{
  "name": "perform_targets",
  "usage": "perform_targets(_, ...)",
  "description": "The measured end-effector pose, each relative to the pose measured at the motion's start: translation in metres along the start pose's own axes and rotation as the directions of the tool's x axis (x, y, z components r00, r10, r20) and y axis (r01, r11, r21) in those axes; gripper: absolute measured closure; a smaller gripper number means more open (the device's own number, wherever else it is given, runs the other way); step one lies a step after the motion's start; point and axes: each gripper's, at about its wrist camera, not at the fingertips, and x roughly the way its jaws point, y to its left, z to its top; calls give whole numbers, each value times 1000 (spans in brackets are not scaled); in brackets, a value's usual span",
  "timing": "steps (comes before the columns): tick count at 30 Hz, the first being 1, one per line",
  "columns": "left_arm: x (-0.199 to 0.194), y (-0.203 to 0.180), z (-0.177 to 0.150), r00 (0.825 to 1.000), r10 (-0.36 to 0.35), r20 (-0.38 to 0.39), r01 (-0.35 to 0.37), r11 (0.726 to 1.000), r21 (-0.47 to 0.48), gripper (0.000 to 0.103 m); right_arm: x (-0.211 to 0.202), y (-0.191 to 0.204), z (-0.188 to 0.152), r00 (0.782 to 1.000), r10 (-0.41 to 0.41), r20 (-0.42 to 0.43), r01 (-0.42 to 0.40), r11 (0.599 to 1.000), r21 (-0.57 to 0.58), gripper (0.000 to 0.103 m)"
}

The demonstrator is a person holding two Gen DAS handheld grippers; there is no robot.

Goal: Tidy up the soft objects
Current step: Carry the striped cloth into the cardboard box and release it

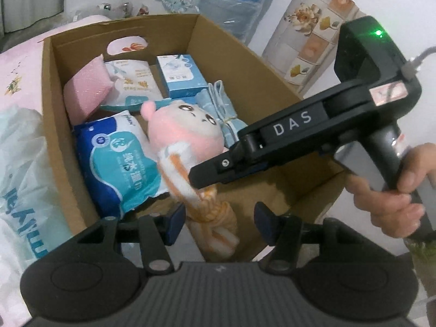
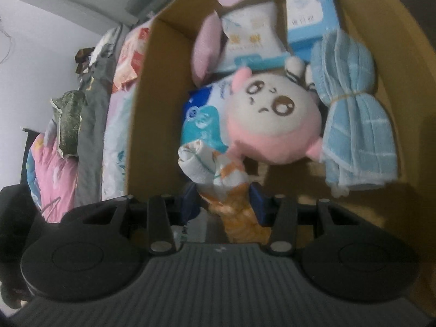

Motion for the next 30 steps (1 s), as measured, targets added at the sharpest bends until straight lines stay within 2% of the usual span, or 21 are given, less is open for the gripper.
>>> perform_targets(3, -7, 5, 4, 1000, 4, 13, -3, 1000, -7, 46, 1, 1, 3, 1000, -8, 11, 8, 1000, 0, 59)
perform_targets(7, -24, 6, 2, 998, 19, 54, -19, 1000, -2, 46, -10, 8, 7, 995, -30, 93, 32, 999, -19, 59)
perform_targets(11, -44, 6, 0, 993, 35, 110, -37, 999, 21, 46, -10, 14, 21, 990, -12, 142, 15, 1000, -25, 60)
perform_targets(16, -68, 10, -9, 980, 83, 182, -93, 994, 49, 45, 2, 19, 29, 986, 43, 162, -38, 999, -29, 68)
perform_targets(22, -100, 35, -31, 954, 156, 257, -164, 986, 9, 43, 34, 23, 21, 998, -23, 51, 25, 999, -27, 74)
perform_targets(28, -129, 67, -58, 918, 259, 300, -251, 966, -68, 42, 32, 33, 18, 998, -29, 61, 31, 999, -35, 72)
perform_targets(30, -140, 81, -69, 901, 296, 318, -275, 955, -111, 40, 25, 42, 20, 997, -20, 74, 24, 998, -50, 72)
